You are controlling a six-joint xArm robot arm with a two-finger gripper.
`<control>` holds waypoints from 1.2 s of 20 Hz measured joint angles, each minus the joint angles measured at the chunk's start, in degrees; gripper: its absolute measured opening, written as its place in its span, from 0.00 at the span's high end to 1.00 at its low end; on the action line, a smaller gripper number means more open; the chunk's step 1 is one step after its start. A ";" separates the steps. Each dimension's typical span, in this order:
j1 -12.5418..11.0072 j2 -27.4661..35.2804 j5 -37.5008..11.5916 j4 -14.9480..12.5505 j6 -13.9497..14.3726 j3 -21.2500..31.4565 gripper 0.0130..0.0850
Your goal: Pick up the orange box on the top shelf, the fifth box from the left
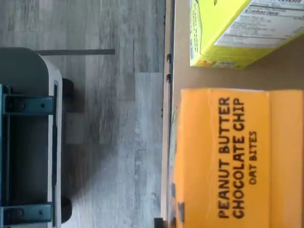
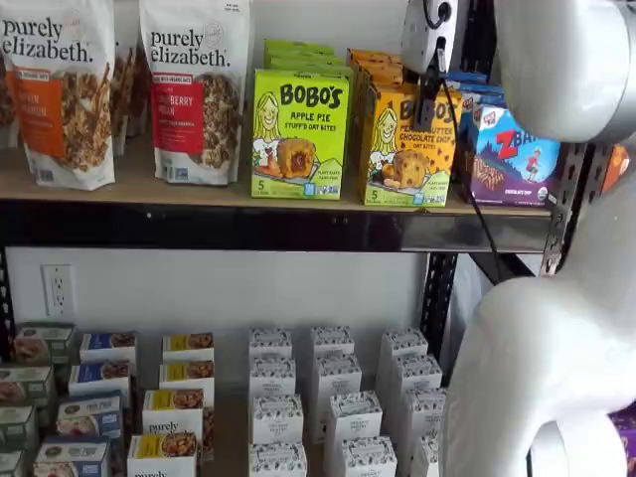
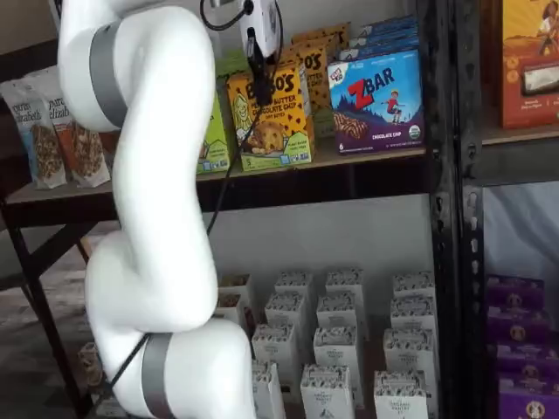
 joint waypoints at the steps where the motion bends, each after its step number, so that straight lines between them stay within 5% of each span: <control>1: 0.00 0.03 0.06 -0.03 -0.01 -0.04 0.56; 5: -0.06 0.06 0.20 0.03 -0.04 -0.08 0.67; 24: -0.60 -1.21 -1.11 0.38 -0.53 1.06 0.67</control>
